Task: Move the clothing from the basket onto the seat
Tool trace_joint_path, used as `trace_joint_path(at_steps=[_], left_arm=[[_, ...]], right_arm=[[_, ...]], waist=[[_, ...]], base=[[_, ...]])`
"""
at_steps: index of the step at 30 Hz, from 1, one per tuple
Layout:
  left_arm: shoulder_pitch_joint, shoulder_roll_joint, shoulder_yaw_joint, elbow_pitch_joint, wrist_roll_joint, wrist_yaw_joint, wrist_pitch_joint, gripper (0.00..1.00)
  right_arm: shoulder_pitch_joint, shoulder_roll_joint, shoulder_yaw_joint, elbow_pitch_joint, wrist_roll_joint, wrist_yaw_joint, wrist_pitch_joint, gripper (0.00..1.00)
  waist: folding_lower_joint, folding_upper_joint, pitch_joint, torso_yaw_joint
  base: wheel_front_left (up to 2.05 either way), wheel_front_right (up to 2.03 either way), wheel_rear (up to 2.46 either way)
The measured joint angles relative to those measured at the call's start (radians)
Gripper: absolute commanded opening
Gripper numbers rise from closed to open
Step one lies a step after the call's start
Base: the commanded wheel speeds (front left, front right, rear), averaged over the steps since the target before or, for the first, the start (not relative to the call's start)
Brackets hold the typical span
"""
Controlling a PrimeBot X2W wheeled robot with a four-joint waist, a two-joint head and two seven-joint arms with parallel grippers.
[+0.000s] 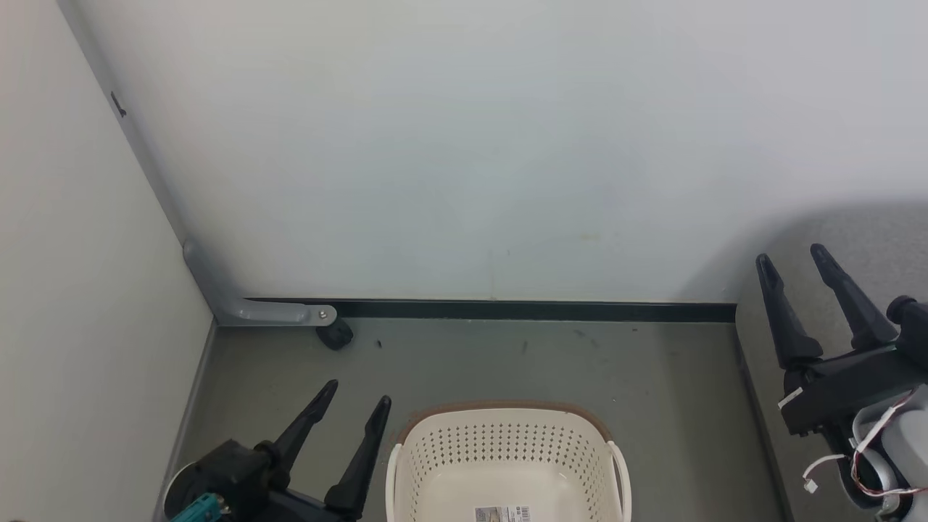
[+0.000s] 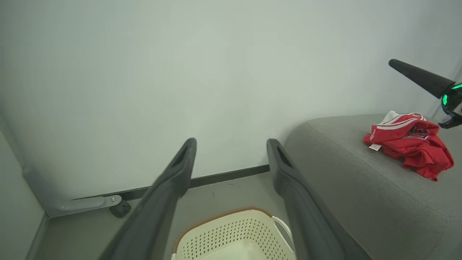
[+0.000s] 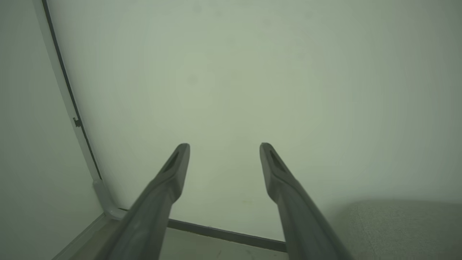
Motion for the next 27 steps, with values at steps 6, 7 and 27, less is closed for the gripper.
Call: trace_joint_path(at_steps=[6, 7, 27], left_arm=[[0.061, 0.025, 0.058, -0.012, -0.012, 0.039, -0.017, 1.00], [0.065, 0.030, 0.063, -0.012, -0.012, 0.045, -0.017, 1.00], [0.245, -0.014, 0.238, -0.025, 0.015, 0.088, -0.056, 1.00]], right_arm=[[0.095, 0.020, -0.023, -0.058, 0.020, -0.018, -0.009, 1.00], [0.113, 0.023, -0.027, -0.068, 0.022, -0.021, -0.009, 1.00], [0.378, 0.141, -0.093, -0.187, -0.064, -0.044, -0.010, 1.00]], waist=[[0.0000, 0.0001, -0.014, 0.018], [0.0000, 0.0001, -0.015, 0.019], [-0.0001, 0.0001, -0.040, -0.034]], base=[[0.00, 0.00, 0.00], [0.00, 0.00, 0.00], [0.00, 0.00, 0.00]])
